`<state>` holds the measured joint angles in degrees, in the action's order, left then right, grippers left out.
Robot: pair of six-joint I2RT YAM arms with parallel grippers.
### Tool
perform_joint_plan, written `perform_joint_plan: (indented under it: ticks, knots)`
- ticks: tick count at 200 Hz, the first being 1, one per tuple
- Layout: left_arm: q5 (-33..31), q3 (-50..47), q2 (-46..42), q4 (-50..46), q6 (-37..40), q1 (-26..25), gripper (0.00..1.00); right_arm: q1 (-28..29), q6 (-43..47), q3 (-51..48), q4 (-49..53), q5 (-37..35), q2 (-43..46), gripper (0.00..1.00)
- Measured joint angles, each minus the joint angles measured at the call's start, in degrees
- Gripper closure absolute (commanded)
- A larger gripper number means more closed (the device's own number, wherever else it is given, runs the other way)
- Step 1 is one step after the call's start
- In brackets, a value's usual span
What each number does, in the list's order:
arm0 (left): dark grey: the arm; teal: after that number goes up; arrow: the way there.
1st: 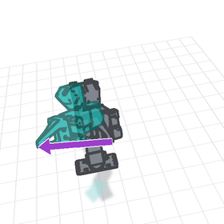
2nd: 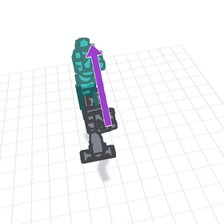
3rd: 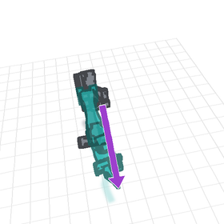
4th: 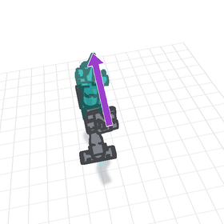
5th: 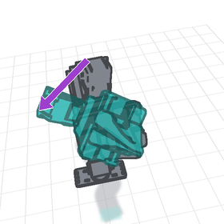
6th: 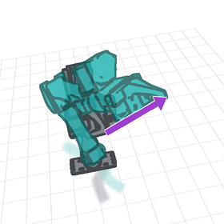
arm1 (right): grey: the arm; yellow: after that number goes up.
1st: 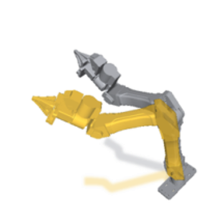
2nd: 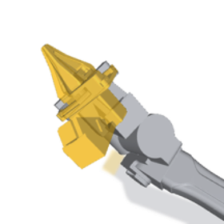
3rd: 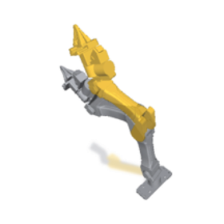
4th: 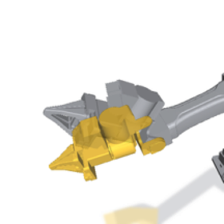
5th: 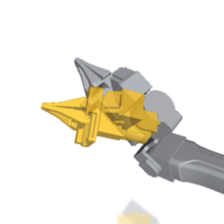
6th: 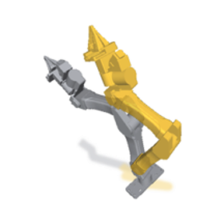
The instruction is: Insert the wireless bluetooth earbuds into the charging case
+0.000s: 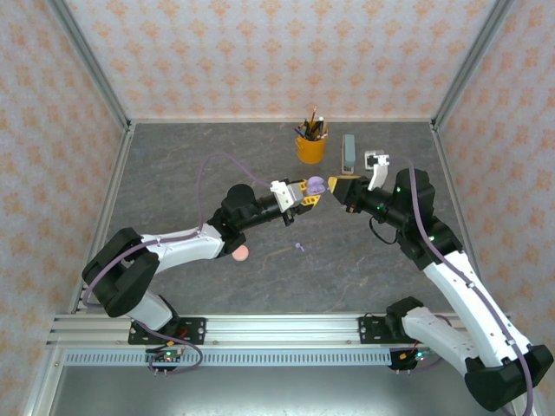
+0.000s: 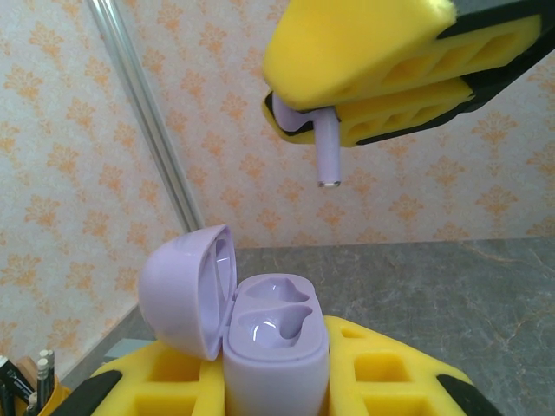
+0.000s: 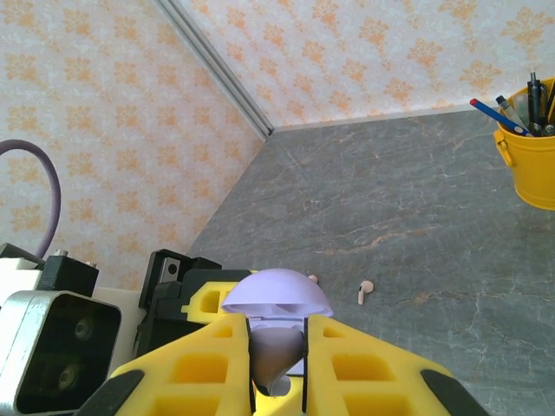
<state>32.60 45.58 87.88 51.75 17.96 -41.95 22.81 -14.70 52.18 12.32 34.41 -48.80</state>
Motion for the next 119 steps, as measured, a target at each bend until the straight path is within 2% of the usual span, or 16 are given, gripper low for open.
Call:
perform_joint_plan:
  ticks: [119]
  knots:
    - [-0.02, 0.9, 0.0, -0.2, -0.04, -0.44, 1.0, 0.31, -0.7, -1.33, -5.4, 0.37, -4.2, 0.83]
